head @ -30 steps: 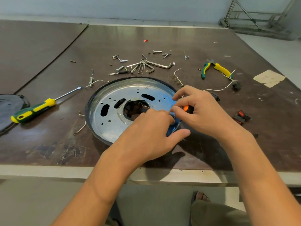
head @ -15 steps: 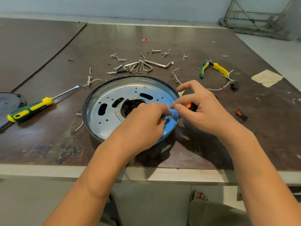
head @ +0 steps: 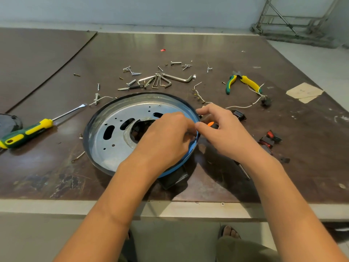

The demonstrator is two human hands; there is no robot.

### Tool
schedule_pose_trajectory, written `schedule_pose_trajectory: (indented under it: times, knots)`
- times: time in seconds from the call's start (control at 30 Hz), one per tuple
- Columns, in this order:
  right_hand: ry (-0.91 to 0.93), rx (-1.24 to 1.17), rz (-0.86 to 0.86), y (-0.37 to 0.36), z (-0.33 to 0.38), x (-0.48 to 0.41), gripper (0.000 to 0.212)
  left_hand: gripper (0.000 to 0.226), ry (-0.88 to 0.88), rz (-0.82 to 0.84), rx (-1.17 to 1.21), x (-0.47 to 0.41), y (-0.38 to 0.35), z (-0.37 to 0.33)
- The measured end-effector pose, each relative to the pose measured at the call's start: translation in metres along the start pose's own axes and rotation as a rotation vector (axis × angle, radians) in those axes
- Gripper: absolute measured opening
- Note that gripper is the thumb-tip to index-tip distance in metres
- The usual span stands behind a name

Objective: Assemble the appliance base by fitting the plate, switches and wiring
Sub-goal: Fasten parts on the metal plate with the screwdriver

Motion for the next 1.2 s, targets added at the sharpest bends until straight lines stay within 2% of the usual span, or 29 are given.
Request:
schedule_pose_trajectory:
  times: [0.2,0.33,0.43,0.53,0.7,0.87,1.2]
  knots:
    - [-0.032,-0.036,0.040,-0.0002,-0.0005,0.0018,0.030,0.024,0.027,0.040,0.028,0.0015,-0.0050,0.0026]
    - [-0.039,-0.032,0.035,-0.0005,-0.0006,0.0027,0.029,0.018,0.077,-0.017,0.054,0.0010,-0.0014,0.0070]
    - [-0.039,-0.047,0.029,-0.0009,-0.0006,0.0026,0.029,0.007,0.077,-0.034,-0.014,0.0019,-0.0008,0.0063]
    - [-0.038,-0.057,0.021,-0.0007,-0.0004,0.0023,0.029,0.015,0.060,-0.060,-0.051,0.0024,-0.0005,0.0049]
    - [-0.036,-0.057,0.020,-0.0004,0.0005,0.0027,0.030,0.012,0.034,-0.039,0.002,0.0017,-0.0015,0.0031]
    - [-0.028,-0.041,0.018,-0.0007,0.0001,0.0017,0.029,0.025,0.014,-0.005,0.025,0.0014,-0.0051,0.0018]
    - [-0.010,-0.047,0.007,-0.0008,0.0000,0.0022,0.030,0.017,0.050,-0.023,-0.043,-0.0017,-0.0051,0.0014]
Point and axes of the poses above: each hand's wrist, its own x-axis away from the middle knuckle, its own y-axis out of the back of the hand, z = x × y, the point moved 8 cm from there along -x, towards the middle knuckle, and after that the axes turned 12 degrees about -x, right-handed, at the moved point
